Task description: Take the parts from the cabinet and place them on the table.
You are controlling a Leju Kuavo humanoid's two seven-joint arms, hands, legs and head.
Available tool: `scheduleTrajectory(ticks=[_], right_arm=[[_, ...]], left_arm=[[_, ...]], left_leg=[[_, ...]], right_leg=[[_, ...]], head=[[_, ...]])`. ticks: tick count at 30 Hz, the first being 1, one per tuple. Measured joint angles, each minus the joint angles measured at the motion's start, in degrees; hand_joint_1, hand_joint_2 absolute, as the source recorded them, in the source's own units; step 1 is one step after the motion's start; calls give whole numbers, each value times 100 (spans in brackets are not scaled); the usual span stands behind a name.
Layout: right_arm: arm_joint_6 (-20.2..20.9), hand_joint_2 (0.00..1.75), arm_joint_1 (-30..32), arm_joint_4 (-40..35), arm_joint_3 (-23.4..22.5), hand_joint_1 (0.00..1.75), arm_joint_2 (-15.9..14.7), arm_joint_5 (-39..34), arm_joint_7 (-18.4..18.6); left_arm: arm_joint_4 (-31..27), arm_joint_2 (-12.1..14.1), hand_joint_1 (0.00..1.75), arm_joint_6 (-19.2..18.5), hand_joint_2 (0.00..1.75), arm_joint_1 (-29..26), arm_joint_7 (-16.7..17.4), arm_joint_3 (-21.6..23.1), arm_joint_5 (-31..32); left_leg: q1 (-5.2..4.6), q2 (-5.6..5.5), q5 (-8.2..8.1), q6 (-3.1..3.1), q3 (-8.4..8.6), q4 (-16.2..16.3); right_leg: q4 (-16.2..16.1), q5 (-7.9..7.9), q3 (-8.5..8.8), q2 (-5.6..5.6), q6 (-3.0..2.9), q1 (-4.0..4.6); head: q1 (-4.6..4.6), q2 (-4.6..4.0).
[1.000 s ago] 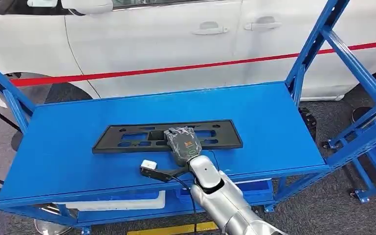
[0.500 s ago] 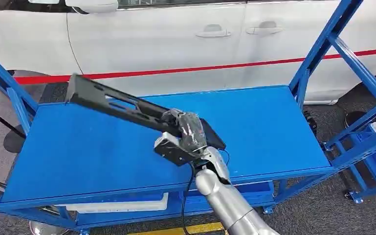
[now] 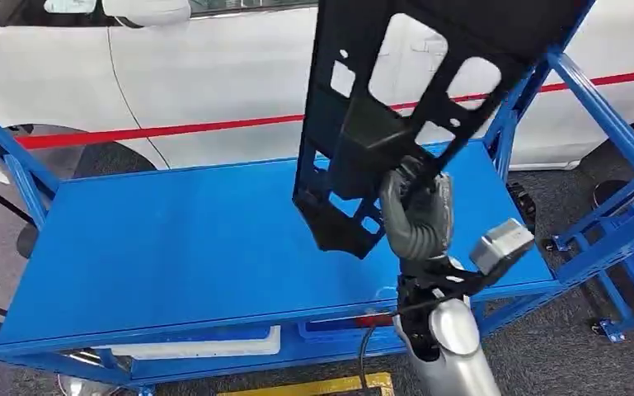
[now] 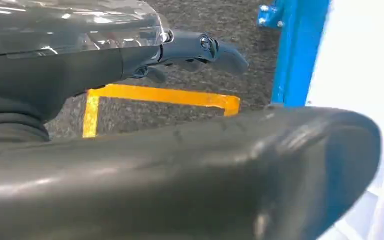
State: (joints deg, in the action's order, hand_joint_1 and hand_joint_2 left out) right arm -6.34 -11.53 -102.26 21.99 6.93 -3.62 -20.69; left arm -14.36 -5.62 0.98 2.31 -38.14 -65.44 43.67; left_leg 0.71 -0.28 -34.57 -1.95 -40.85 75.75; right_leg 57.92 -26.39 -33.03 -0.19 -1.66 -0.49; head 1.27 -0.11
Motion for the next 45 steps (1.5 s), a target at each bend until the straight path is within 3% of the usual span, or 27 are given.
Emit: scheduleTrajectory(ticks=[2, 4, 5, 9, 10, 12, 14, 15, 17, 19, 20, 25, 26, 29, 30, 31, 33, 34, 35, 36, 37, 38, 40, 41, 42, 43, 45], right_arm=[[-127, 175, 346, -237, -46, 175, -20, -57, -222], [-204, 175, 634, -480, -94, 175, -20, -59, -425], [-208, 175, 739, -576, -103, 175, -20, -59, -468], [-212, 175, 1045, -809, -118, 175, -28, -64, -597], [-223, 175, 1171, -875, -125, 175, -28, -62, -703], [-214, 175, 1499, -1035, -162, 175, -28, -62, -1083], [-171, 175, 1920, -1183, -212, 175, -28, -37, -1467], [-162, 175, 2113, -1245, -241, 175, -28, -15, -1588], [-138, 175, 2489, -1365, -306, 175, -22, 63, -1798], [-81, 175, 2819, -1498, -368, 175, 22, 116, -1883], [-29, 175, 2952, -1578, -411, 175, 65, 157, -1898], [251, 175, 3536, -1857, -811, 175, 420, 507, -1913], [291, 175, 3619, -1898, -884, 175, 502, 553, -1917], [441, 175, 3875, -2055, -1134, 175, 712, 618, -1915], [519, 175, 3944, -2079, -1215, 175, 765, 616, -1915], [665, 175, 3999, -2094, -1307, 175, 823, 577, -1913], [1111, 175, 4107, -2119, -1498, 175, 951, 355, -1913], [1399, 175, 4142, -2145, -1636, 175, 1017, 189, -1913], [1570, 175, 4159, -2171, -1731, 175, 1058, 77, -1915], [1694, 175, 4163, -2191, -1806, 175, 1091, -20, -1915], [1738, 175, 4165, -2199, -1840, 175, 1110, -63, -1917], [1785, 175, 4182, -2215, -1891, 175, 1152, -99, -1922], [1886, 175, 4206, -2228, -1954, 175, 1191, -92, -1924], [1993, 175, 4201, -2217, -1967, 175, 1207, -39, -1931], [2048, 175, 4183, -2188, -1967, 175, 1213, 11, -1937], [2059, 175, 4112, -2145, -1967, 175, 1224, 57, -1935], [2007, 175, 4059, -2051, -1967, 175, 1233, 126, -1913]], left_arm=[[0, -7, 0, 121, 0, -3, 86, -62, -35], [0, -7, 0, 208, 0, 5, 158, -142, -35], [0, -7, 0, 239, 0, 6, 171, -164, -37], [0, -35, 0, 261, 0, 34, 195, -274, -55], [0, -46, 0, 269, 0, 33, 180, -295, -57], [0, -81, 0, 364, 0, 42, 193, -333, -59], [0, -114, 0, 484, 0, 46, 274, -400, -57], [0, -127, 0, 516, 0, 40, 309, -420, -55], [0, -160, 0, 667, 0, 34, 429, -451, -37], [0, -212, 0, 847, 0, 33, 602, -503, -29], [0, -236, 0, 948, 0, 37, 721, -534, -29], [0, -293, 0, 1224, 0, -2, 1015, -676, -37], [0, -297, 0, 1259, 0, -3, 1038, -708, -37], [0, -356, 0, 1318, 0, -6, 1071, -743, -29], [0, -372, 0, 1340, 0, -4, 1080, -761, -18], [0, -383, 0, 1355, 0, -5, 1091, -770, 13], [0, -398, 0, 1362, 0, -5, 1113, -783, 74], [0, -413, 0, 1360, 0, 5, 1117, -789, 107], [-5, -413, 0, 1360, 0, 5, 1124, -798, 138], [-24, -404, 0, 1356, 0, 0, 1126, -805, 175], [-26, -416, 0, 1356, 0, -5, 1126, -807, 197], [-26, -426, 0, 1338, 0, -11, 1126, -813, 210], [-26, -431, 0, 1310, 0, 13, 1100, -827, 120], [-26, -488, 0, 1301, 0, 17, 1049, -870, 30], [-35, -496, 0, 1297, 0, 25, 988, -918, -13], [-48, -514, 0, 1277, 0, 16, 929, -956, -48], [-59, -542, 0, 1244, 0, -10, 859, -992, -46]], left_leg=[[0, 0, 311, 13, 126, -321], [-3, 0, 840, 68, 630, -1348], [-20, 1, 863, 121, 818, -1736], [-75, -21, 890, 192, 828, -1784], [-16, -20, 940, 263, 845, -1876], [-12, -3, 995, 338, 825, -1909], [-24, -2, 1016, 358, 769, -1904], [-27, -1, 1031, 356, 740, -1896], [-26, -1, 1058, 340, 674, -1860], [-13, -3, 1076, 311, 603, -1796], [-14, -3, 1081, 292, 567, -1741], [-39, -39, 1212, 95, 511, -1731], [-8, -22, 1077, 71, 471, -1653], [-2, -8, 62, 7, 156, -621], [-2, -8, -129, -4, 84, -212], [-3, -8, -142, 0, 94, 10], [-9, -8, 213, 48, 445, -228], [-34, -32, 422, 111, 794, -668], [-52, -136, 485, 211, 1171, -1177], [-92, -363, 327, 329, 1559, -1719], [-89, -362, 250, 307, 1751, -2089], [-124, -327, 304, 258, 1698, -2032], [-156, -226, 402, 308, 1685, -2106], [-51, -131, 521, 328, 1659, -2199], [-68, -63, 582, 355, 1599, -2221], [-70, 29, 654, 395, 1508, -2220], [-74, 176, 767, 391, 1352, -2209]], right_leg=[[12, -25, 21, 7, 8, 0], [24, -63, 71, 14, 32, 1], [22, -75, 81, 16, 44, -4], [23, -33, 57, 22, 174, 6], [26, -49, 62, 20, 208, 38], [441, -492, -79, 27, 242, 10], [1344, -1012, -428, 26, 271, 1], [1644, -1130, -536, 25, 284, -5], [1578, -976, -418, 23, 301, -30], [612, -547, 184, 19, 316, -70], [87, -471, 516, 22, 328, -93], [41, -346, 393, 56, 115, -43], [38, -291, 333, 28, 54, -58], [45, -130, 130, 14, -12, -43], [54, -77, 47, 3, -13, -28], [70, -27, -33, -6, -15, -16], [91, 67, -179, -11, -12, 16], [97, 123, -242, 60, 6, 42], [98, 175, -288, 94, 21, 47], [102, 226, -323, 102, 42, 42], [102, 279, -338, 141, 63, 51], [63, 349, -322, 169, 102, 18], [10, 485, -337, 287, 187, -4], [27, 470, -376, 292, 202, 3], [128, 236, -442, 211, 228, 18], [479, -210, -570, 138, 249, 6], [1313, -777, -739, 74, 324, -45]], head=[[2, 0], [2, 0], [-2, 0], [-7, 0], [-2, 0], [-16, 0], [-13, 0], [-13, 0], [-16, 0], [-13, 0], [-15, 0], [-9, 0], [-7, 0], [9, 0], [9, 0], [9, 0], [11, 0], [11, 0], [4, 0], [2, 0], [4, 0], [-4, 0], [26, 0], [24, 0], [19, 0], [-9, 0], [-5, 0]])
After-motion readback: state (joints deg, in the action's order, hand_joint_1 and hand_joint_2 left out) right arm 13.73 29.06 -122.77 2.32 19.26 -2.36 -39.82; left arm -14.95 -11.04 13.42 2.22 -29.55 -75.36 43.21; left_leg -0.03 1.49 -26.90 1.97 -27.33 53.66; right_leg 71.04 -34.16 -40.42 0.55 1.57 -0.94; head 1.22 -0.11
